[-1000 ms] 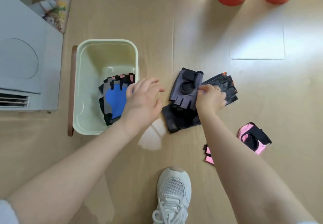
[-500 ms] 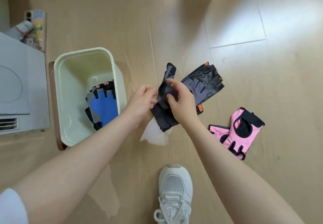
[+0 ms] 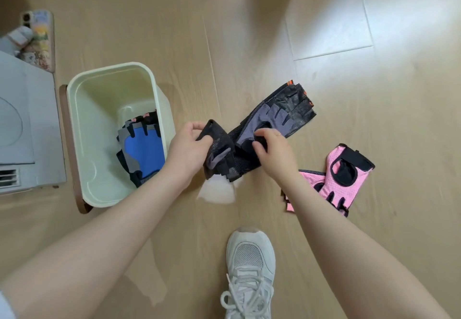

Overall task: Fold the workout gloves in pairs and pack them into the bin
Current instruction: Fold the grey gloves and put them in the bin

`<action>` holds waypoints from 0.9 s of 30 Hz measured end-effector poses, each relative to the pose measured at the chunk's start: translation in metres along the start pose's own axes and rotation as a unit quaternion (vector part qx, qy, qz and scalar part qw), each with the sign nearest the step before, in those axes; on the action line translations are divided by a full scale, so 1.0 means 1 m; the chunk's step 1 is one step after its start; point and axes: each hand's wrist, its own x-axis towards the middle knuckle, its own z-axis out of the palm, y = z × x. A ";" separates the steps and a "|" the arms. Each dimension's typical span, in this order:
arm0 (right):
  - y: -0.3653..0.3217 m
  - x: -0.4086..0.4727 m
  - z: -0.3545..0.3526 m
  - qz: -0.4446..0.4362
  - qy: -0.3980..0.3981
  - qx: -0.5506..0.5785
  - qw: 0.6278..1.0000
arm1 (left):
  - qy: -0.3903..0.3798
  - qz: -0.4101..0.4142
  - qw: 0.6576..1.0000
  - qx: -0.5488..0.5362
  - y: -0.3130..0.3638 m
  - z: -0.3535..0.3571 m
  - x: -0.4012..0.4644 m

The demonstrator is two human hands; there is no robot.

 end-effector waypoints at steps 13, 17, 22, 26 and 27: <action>-0.002 0.010 0.000 0.064 0.087 0.098 0.989 | 0.031 0.040 0.997 -0.066 0.006 -0.014 -0.015; -0.009 -0.012 -0.039 0.117 0.125 0.254 0.952 | 0.045 0.035 0.993 -0.103 0.010 -0.008 -0.026; -0.066 -0.050 -0.050 -0.003 0.107 0.184 0.977 | 0.005 0.040 0.992 -0.122 0.017 0.004 -0.045; -0.089 -0.068 -0.030 -0.062 0.051 0.110 0.991 | -0.012 0.059 0.990 -0.131 0.016 0.007 -0.062; -0.090 -0.071 -0.029 -0.058 0.049 0.106 0.991 | -0.012 0.057 0.989 -0.133 0.015 0.006 -0.064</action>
